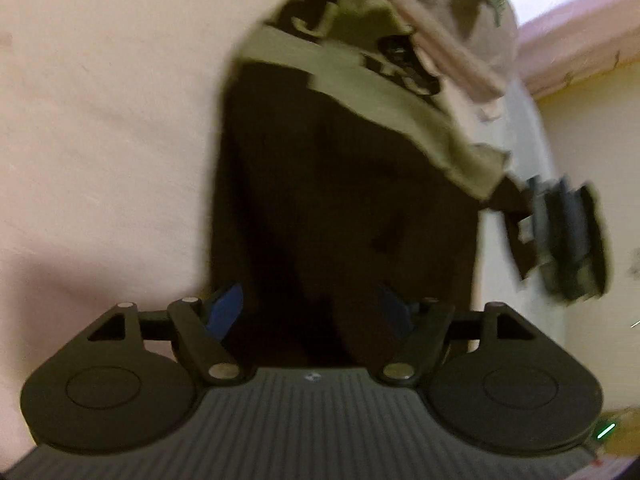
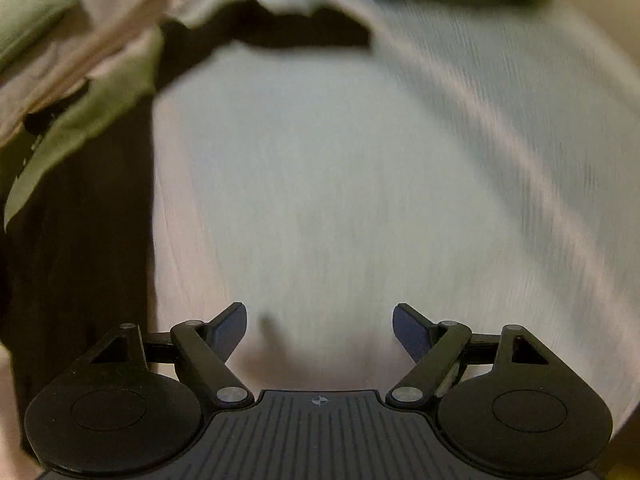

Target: Fold large clothes

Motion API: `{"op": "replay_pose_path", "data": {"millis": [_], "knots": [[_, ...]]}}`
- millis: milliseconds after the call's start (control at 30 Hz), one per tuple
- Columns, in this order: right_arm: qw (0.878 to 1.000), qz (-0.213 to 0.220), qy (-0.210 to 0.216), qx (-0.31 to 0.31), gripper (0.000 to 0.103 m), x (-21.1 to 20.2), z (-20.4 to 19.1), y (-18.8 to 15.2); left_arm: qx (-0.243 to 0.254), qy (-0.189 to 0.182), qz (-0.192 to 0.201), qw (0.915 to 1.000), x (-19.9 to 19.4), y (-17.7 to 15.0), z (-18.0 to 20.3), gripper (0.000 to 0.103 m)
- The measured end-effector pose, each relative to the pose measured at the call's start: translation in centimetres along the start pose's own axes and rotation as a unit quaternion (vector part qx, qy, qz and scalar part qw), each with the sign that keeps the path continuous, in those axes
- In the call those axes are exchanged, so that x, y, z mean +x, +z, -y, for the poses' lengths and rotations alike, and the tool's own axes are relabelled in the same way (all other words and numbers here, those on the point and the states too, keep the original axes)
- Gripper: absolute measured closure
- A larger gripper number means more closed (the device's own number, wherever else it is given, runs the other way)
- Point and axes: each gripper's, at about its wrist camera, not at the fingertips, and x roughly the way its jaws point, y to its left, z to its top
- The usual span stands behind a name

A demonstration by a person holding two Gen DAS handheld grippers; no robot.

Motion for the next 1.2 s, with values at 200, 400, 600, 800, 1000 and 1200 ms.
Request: {"op": "replay_pose_path", "data": {"millis": [200, 400, 600, 800, 1000, 1200], "knots": [[1.0, 0.009, -0.001, -0.002, 0.025, -1.0, 1.7, 0.8, 0.017, 0.066, -0.003, 0.9976, 2.8, 2.0, 0.9, 0.102], [0.997, 0.06, 0.022, -0.047, 0.025, -3.3, 1.8, 2.3, 0.136, 0.236, 0.114, 0.9554, -7.5, 7.7, -2.5, 0.093], [0.994, 0.035, 0.103, -0.034, 0.025, -2.0, 1.4, 1.0, 0.04, 0.377, 0.151, 0.9129, -15.8, 8.8, -11.0, 0.075], [0.974, -0.038, 0.223, 0.029, 0.025, 1.3, 1.4, -1.7, -0.014, 0.204, 0.029, 0.9785, -12.1, -4.7, -10.7, 0.061], [0.947, -0.09, 0.302, 0.062, 0.029, 3.9, 1.4, -4.1, -0.138, 0.021, -0.001, 0.9903, -4.7, -15.0, -7.0, 0.029], [0.93, -0.094, 0.35, 0.054, 0.101, 5.7, -0.6, -3.6, -0.139, 0.007, 0.03, 0.9898, -2.8, -14.5, -5.9, 0.101]]}}
